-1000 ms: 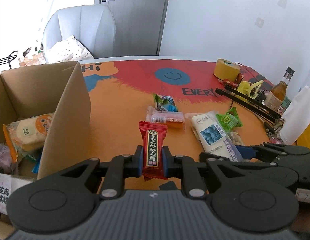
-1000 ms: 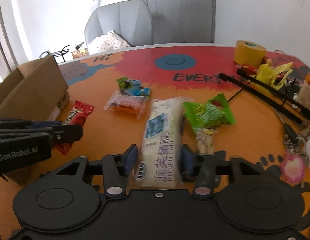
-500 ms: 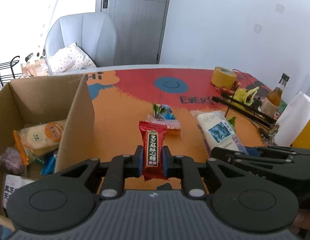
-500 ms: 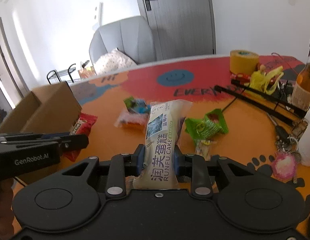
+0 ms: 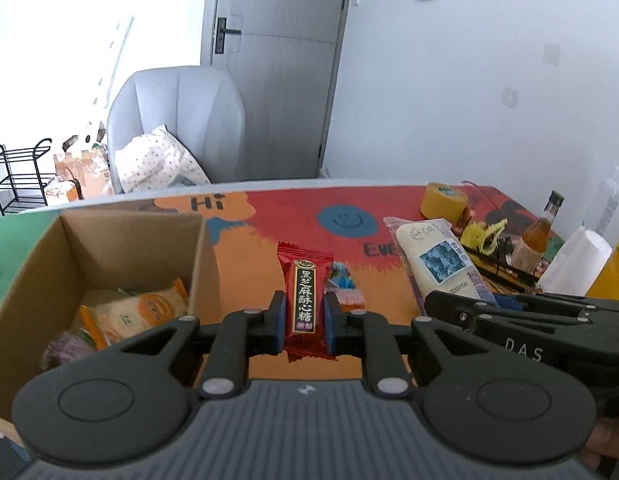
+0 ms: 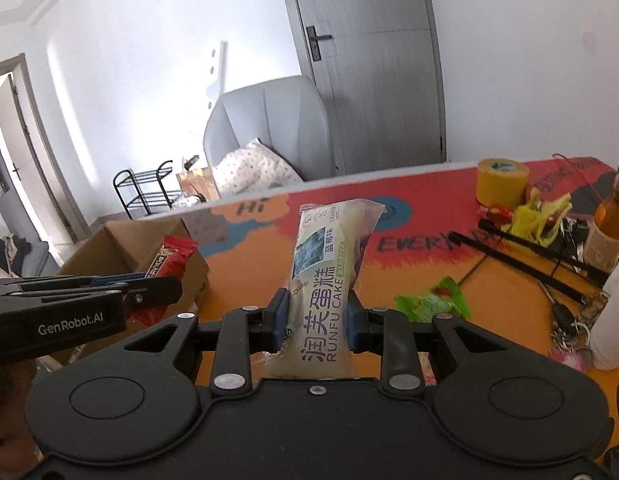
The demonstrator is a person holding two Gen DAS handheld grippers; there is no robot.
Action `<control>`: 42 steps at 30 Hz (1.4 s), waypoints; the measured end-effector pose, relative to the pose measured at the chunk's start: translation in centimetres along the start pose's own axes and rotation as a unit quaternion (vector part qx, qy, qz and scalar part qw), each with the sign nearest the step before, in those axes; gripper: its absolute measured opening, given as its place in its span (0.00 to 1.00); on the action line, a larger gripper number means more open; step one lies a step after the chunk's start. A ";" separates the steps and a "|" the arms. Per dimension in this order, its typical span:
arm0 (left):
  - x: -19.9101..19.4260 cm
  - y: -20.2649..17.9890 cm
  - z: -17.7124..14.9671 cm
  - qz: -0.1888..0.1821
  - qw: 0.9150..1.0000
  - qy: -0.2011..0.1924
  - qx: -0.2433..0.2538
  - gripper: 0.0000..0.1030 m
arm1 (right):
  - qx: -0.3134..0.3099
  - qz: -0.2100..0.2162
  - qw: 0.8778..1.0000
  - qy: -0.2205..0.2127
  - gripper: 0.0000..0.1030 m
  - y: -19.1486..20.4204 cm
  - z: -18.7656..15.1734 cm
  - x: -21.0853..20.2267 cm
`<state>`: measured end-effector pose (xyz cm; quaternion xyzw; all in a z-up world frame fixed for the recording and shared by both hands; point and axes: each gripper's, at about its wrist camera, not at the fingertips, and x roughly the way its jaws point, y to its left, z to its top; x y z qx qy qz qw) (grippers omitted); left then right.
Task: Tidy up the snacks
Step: 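Carry the red candy pack and white cake pack over the box with both tools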
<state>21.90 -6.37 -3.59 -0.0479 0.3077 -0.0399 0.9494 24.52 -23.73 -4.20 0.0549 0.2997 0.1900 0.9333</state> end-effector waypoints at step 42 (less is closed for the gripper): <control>-4.1 14.2 0.8 0.061 0.992 -0.022 -0.104 0.24 | -0.065 0.080 0.995 0.000 0.26 12.3 3.2 3.9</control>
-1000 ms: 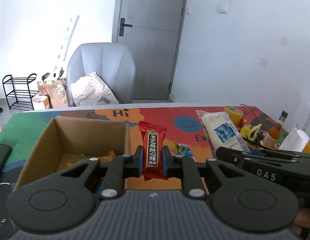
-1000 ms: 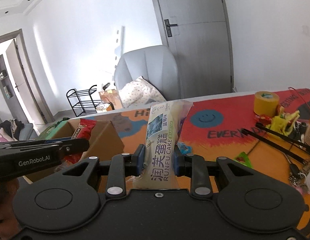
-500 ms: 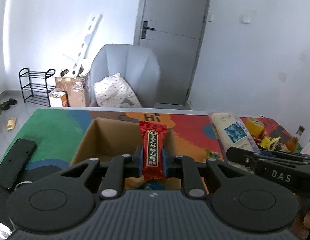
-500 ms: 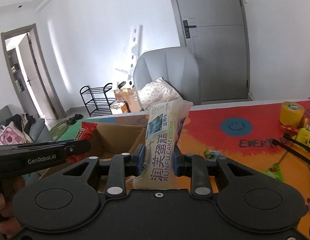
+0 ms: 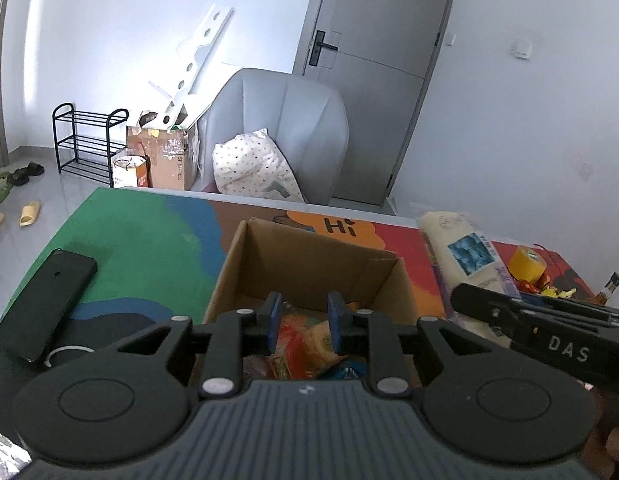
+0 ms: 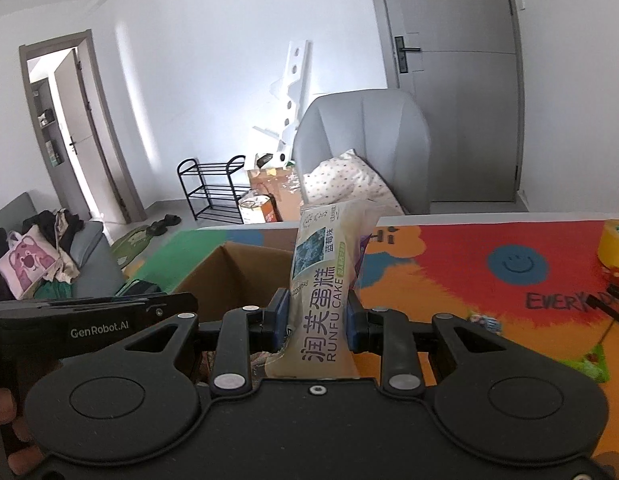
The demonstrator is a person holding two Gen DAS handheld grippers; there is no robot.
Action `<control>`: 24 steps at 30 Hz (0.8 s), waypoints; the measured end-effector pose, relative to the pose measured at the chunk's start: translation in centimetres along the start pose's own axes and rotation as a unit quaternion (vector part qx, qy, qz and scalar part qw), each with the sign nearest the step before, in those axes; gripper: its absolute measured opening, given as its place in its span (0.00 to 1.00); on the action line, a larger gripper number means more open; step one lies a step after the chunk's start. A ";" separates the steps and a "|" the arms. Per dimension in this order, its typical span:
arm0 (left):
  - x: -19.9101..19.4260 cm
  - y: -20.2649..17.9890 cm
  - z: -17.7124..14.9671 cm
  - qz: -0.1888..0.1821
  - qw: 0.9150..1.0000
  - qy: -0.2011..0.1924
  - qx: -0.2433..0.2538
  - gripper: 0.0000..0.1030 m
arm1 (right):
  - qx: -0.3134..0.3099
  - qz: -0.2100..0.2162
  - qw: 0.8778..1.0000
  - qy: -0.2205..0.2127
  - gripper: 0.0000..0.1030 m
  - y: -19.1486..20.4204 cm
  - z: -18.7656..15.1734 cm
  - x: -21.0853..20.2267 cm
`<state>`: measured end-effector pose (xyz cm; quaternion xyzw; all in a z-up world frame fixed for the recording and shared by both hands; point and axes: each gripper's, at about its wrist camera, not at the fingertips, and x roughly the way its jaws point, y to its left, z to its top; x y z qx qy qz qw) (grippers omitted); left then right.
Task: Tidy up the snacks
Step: 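Carry the red candy pack and white cake pack over the box with both tools, then open both tools to release the packs into the box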
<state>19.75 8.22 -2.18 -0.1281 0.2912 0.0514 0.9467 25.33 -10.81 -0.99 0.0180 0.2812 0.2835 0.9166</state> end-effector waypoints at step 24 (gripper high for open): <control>-1.3 3.9 0.2 0.045 0.999 -0.010 -0.017 0.72 | 0.023 0.073 0.997 -0.004 0.53 2.9 1.3 1.9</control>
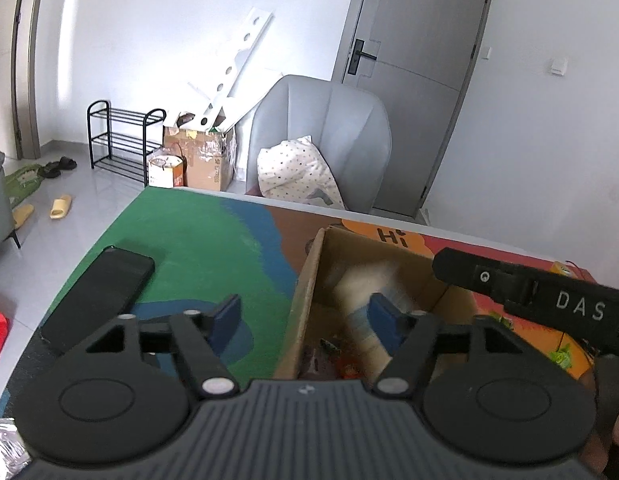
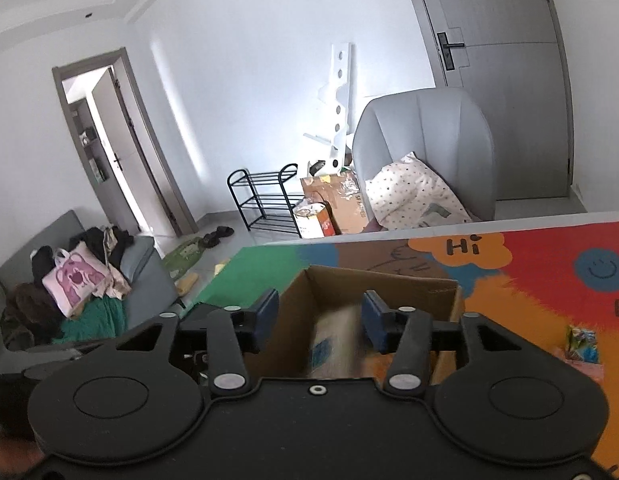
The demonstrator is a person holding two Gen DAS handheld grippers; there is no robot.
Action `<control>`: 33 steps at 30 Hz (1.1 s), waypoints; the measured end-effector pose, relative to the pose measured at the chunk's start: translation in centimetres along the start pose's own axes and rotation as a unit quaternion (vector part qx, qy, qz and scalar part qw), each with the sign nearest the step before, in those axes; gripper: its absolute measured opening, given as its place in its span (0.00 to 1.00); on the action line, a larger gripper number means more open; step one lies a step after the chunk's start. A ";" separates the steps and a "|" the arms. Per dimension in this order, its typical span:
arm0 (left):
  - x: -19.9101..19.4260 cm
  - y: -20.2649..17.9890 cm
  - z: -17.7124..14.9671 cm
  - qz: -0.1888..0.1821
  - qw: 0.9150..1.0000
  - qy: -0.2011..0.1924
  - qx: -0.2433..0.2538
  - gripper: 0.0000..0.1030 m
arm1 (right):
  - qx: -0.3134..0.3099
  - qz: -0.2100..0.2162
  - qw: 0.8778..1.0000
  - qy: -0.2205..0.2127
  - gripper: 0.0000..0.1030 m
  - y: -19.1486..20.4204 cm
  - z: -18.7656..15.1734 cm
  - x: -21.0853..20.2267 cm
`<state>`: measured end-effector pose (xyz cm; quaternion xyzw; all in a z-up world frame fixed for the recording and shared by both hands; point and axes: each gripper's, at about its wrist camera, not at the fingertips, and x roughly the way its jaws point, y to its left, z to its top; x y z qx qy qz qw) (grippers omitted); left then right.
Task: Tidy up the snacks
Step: 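Open both tools to release the packs into the box, then withdraw both open tools from the box toward the remaining snacks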
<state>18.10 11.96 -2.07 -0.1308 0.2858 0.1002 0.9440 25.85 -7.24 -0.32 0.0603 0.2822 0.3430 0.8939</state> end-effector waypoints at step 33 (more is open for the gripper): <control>-1.6 -6.4 -1.9 -0.029 0.999 0.009 0.039 1.00 | 0.038 -0.111 0.993 -0.019 1.00 -7.4 -3.3 -10.4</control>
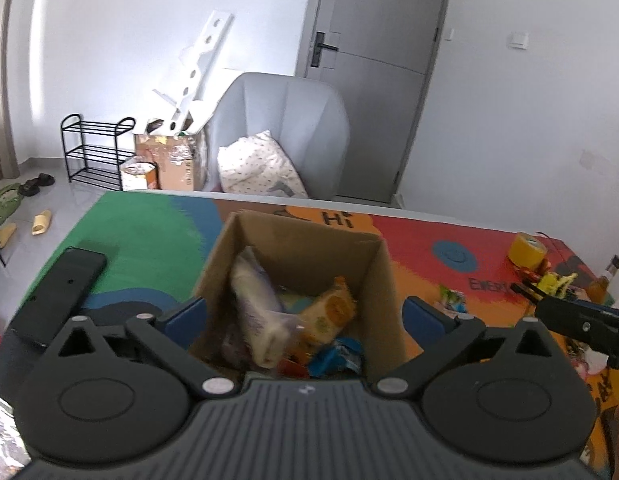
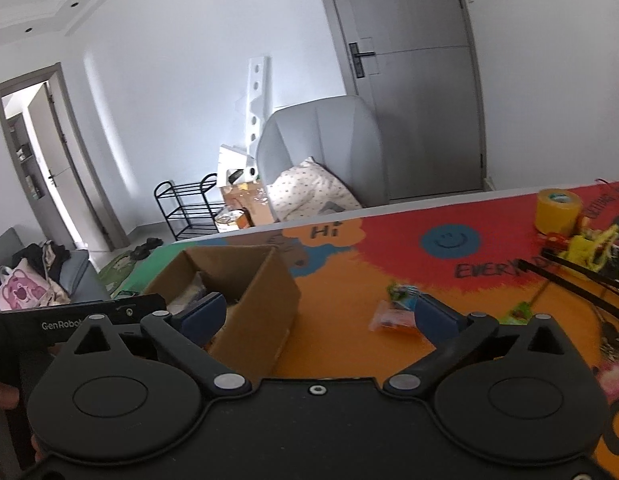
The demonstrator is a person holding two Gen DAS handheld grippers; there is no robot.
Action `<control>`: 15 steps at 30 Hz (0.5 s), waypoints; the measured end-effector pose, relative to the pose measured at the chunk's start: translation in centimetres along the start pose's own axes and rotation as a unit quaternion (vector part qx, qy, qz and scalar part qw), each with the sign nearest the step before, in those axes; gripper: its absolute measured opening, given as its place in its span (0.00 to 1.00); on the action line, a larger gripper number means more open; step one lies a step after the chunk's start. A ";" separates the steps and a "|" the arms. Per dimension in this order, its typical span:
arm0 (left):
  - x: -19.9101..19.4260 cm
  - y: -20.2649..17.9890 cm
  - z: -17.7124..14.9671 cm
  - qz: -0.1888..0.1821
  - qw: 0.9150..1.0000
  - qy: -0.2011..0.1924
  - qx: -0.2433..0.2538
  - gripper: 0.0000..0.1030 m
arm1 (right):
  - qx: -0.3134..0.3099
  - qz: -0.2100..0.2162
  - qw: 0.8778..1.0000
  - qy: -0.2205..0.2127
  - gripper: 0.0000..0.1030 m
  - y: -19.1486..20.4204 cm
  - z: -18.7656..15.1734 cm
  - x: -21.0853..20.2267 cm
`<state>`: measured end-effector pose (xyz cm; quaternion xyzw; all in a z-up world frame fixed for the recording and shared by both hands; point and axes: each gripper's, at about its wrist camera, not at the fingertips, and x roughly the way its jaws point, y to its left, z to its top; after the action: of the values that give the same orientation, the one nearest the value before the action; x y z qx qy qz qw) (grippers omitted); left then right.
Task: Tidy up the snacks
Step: 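Withdraw both open tools from the box toward the remaining snacks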
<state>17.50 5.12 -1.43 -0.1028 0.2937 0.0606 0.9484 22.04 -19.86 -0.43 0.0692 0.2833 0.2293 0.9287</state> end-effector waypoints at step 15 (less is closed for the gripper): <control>-0.5 -4.7 -1.3 -0.048 0.999 -0.014 0.018 1.00 | 0.039 -0.039 0.998 -0.010 1.00 -5.3 -1.1 -3.3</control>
<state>17.22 0.24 -1.46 -0.0988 0.2760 0.0115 0.9560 21.03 -26.07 -1.11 0.0969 0.2854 0.1810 0.9361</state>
